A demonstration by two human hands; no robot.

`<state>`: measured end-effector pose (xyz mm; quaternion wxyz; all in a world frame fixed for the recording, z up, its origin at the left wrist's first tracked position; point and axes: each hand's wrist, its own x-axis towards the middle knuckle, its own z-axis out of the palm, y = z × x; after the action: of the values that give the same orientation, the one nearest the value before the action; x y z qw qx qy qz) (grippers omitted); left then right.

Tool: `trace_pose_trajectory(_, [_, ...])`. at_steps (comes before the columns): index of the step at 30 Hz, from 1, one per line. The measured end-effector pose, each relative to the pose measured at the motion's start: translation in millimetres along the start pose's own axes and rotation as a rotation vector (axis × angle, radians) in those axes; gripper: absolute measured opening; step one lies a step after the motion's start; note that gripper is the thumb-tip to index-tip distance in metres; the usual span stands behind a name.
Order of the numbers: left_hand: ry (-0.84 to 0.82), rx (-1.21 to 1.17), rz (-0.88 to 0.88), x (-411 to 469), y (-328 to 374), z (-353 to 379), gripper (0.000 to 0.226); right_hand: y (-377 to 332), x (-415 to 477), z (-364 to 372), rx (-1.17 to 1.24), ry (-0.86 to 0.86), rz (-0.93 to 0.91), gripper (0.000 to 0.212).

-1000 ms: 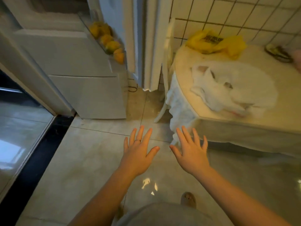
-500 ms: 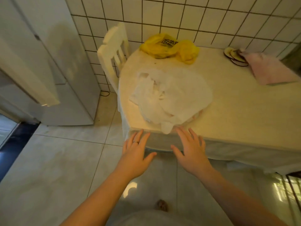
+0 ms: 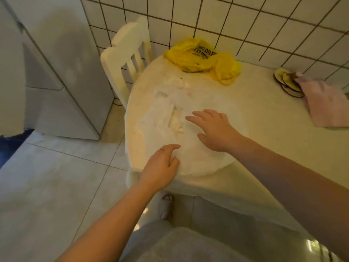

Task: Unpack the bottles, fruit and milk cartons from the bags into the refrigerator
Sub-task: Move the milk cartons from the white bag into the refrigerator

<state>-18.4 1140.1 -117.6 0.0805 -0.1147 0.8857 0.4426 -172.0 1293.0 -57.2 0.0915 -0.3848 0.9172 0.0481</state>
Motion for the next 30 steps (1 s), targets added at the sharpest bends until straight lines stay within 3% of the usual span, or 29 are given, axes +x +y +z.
trace_pose_trajectory(2, [-0.1,-0.214,-0.147,18,9,2,0.043,10,30,8,-0.185,-0.165,-0.099,0.076])
trace_pose_trajectory(4, [-0.16,-0.412,-0.303,39,17,2,0.043,15,55,17,-0.319,-0.225,-0.227,0.086])
trace_pose_trajectory(6, [-0.144,-0.588,-0.505,56,22,2,0.046,16,75,27,-0.418,-0.229,-0.353,0.084])
trace_pose_trajectory(8, [-0.123,-0.634,-0.641,68,26,2,0.069,16,94,36,-0.509,-0.238,-0.446,0.075])
trace_pose_trajectory(11, [-0.198,-0.332,-0.51,77,19,17,0.102,20,112,42,-0.601,-0.314,-0.411,0.061])
trace_pose_trajectory(16, [-0.149,-0.274,-0.314,84,25,45,0.104,39,120,40,-0.586,-0.366,-0.454,0.035])
trace_pose_trajectory(19, [-0.196,-0.117,-0.348,94,26,53,0.068,55,117,41,-0.526,-0.339,-0.486,0.03])
trace_pose_trajectory(21, [-0.126,-0.05,-0.295,99,33,58,0.042,73,111,39,-0.455,-0.304,-0.501,0.027])
trace_pose_trajectory(25, [0.013,-0.062,-0.16,106,64,76,0.041,126,89,30,-0.36,-0.23,-0.498,0.024])
trace_pose_trajectory(30, [0.064,-0.033,-0.062,118,119,120,0.039,211,50,31,-0.282,-0.142,-0.426,0.028])
